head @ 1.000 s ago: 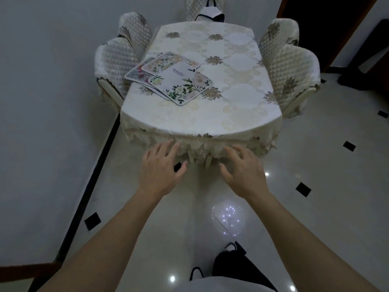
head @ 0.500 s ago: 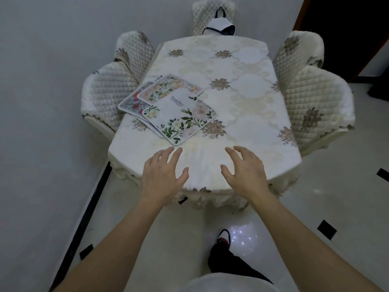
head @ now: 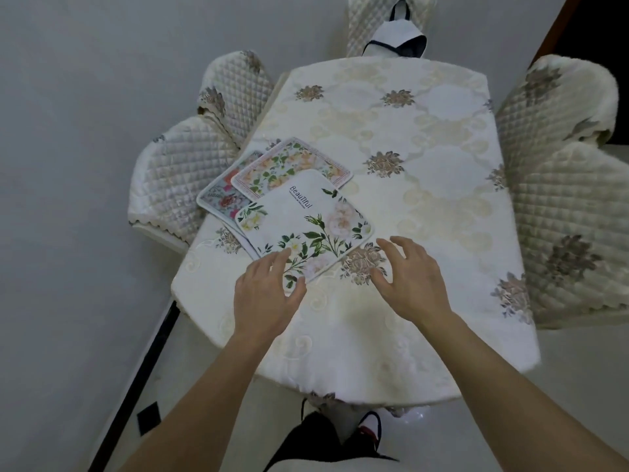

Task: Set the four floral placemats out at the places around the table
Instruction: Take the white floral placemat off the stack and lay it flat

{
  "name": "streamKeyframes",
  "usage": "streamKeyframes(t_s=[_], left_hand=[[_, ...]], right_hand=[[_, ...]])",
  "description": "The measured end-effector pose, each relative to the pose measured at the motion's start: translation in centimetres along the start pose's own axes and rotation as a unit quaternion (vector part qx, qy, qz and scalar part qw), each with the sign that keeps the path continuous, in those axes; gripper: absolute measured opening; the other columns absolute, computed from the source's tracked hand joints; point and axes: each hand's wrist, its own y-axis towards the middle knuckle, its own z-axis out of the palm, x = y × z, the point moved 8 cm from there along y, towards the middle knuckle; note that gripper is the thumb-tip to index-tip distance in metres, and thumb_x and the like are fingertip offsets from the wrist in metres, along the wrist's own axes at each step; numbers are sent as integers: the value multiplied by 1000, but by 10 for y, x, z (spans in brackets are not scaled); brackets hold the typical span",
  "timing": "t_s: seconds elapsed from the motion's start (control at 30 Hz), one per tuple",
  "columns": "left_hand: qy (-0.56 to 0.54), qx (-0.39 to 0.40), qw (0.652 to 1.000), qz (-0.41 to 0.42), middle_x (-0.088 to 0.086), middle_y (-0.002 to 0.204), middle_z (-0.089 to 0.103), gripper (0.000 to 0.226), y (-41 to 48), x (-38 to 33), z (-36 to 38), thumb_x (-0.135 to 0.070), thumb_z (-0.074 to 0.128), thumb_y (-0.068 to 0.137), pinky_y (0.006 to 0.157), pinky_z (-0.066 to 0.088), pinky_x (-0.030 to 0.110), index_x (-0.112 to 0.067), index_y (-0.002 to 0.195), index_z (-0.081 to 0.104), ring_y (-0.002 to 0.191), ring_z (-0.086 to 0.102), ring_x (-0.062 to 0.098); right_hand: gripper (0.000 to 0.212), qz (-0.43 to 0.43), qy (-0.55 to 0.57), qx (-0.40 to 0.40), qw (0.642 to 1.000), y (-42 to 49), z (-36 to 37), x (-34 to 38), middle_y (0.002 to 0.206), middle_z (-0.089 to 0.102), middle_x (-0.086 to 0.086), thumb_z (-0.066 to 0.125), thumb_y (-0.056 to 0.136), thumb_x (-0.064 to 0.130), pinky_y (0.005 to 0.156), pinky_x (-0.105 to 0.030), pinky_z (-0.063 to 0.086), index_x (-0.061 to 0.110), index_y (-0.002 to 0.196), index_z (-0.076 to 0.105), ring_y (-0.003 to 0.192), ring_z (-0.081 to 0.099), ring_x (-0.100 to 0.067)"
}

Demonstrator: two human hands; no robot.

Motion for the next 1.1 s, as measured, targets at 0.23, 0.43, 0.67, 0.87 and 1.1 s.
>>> streamKeyframes(t_s=[0.23, 0.43, 0.67, 0.87, 1.1], left_hand=[[-100, 44, 980, -164, 0, 135, 59, 52, 47, 68, 33, -50, 58, 92, 96, 48, 44, -24, 138, 53, 118, 57, 27], [-206, 71, 930, -298, -5, 116, 68, 47, 81, 119, 65, -53, 63, 89, 85, 50, 34, -21, 124, 60, 102, 66, 20], [-315, 49, 844, -431, 0, 115, 66, 55, 107, 163, 103, -42, 75, 84, 88, 44, 30, -14, 128, 59, 105, 61, 20], [-356, 43, 795, -490, -1, 101, 61, 49, 113, 174, 134, -38, 76, 85, 94, 44, 32, -14, 124, 58, 102, 59, 21], [-317, 86, 814, -479, 1, 95, 67, 31, 122, 173, 143, -41, 74, 83, 78, 47, 31, -15, 97, 63, 89, 63, 21]], right_hand=[[54, -9, 7, 26, 1000, 81, 32, 13, 141, 51, -12, 58, 92, 38, 97, -48, 45, 17, 140, 50, 127, 47, -32], [56, 2, 0, 60, 998, 148, 62, 24, 138, 51, -11, 54, 93, 40, 92, -47, 49, 18, 144, 44, 120, 51, -33], [55, 61, 13, 128, 990, 201, 116, 9, 138, 47, -15, 54, 93, 40, 92, -49, 48, 22, 144, 41, 118, 50, -37], [55, 86, 24, 157, 984, 238, 145, -2, 130, 49, -23, 56, 92, 36, 90, -50, 48, 16, 141, 42, 113, 49, -42], [51, 95, 12, 162, 982, 266, 160, -7, 117, 52, -23, 55, 93, 36, 87, -49, 46, 9, 135, 46, 107, 49, -41]])
